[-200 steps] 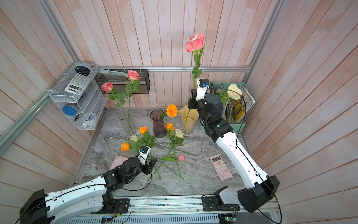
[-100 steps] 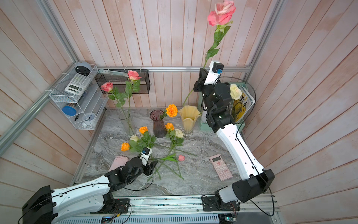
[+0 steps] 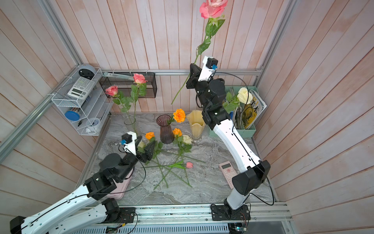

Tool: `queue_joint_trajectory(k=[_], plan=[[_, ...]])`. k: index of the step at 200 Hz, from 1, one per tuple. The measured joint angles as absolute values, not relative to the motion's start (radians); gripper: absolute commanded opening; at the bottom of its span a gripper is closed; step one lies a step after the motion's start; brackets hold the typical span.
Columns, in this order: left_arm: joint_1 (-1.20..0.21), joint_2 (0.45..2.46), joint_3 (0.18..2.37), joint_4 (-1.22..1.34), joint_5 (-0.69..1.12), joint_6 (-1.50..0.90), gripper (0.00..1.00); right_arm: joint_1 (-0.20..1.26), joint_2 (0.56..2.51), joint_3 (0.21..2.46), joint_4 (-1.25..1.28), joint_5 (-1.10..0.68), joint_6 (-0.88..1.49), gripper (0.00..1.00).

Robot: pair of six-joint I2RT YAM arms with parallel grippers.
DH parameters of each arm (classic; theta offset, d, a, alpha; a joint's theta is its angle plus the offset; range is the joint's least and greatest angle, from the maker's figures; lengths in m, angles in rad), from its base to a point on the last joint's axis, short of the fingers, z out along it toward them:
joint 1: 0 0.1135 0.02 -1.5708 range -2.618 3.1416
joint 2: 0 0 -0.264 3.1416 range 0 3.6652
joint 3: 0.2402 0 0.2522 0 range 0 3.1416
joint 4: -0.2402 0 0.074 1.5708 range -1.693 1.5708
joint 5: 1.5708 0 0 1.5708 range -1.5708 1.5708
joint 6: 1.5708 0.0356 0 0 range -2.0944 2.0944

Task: Arrange the flowers in different vases according to their colors
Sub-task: Pick up the flower at the center of the board.

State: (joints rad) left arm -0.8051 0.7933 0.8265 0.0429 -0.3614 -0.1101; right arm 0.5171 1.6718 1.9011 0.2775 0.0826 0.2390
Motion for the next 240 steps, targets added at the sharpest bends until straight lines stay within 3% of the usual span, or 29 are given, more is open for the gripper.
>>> queue_joint_trajectory(k=[54, 117, 201, 227, 240], plan=[[-0.496, 1.030, 1.214, 0.066, -0.013, -0.057, 0.87, 0.570, 1.672, 1.916, 0.264, 0.038, 0.246, 0.00], [-0.450, 1.269, 1.475, -0.088, 0.404, 0.043, 0.87, 0.611, 1.683, 1.916, 0.245, -0.023, 0.285, 0.00], [-0.421, 1.488, 1.718, -0.220, 0.542, 0.112, 0.87, 0.665, 1.687, 1.900, 0.213, -0.074, 0.314, 0.00], [-0.421, 1.528, 1.762, -0.263, 0.540, 0.134, 0.80, 0.681, 1.673, 1.868, 0.211, -0.082, 0.314, 0.00], [-0.420, 1.546, 1.794, -0.286, 0.538, 0.145, 0.62, 0.688, 1.663, 1.849, 0.209, -0.086, 0.314, 0.00]])
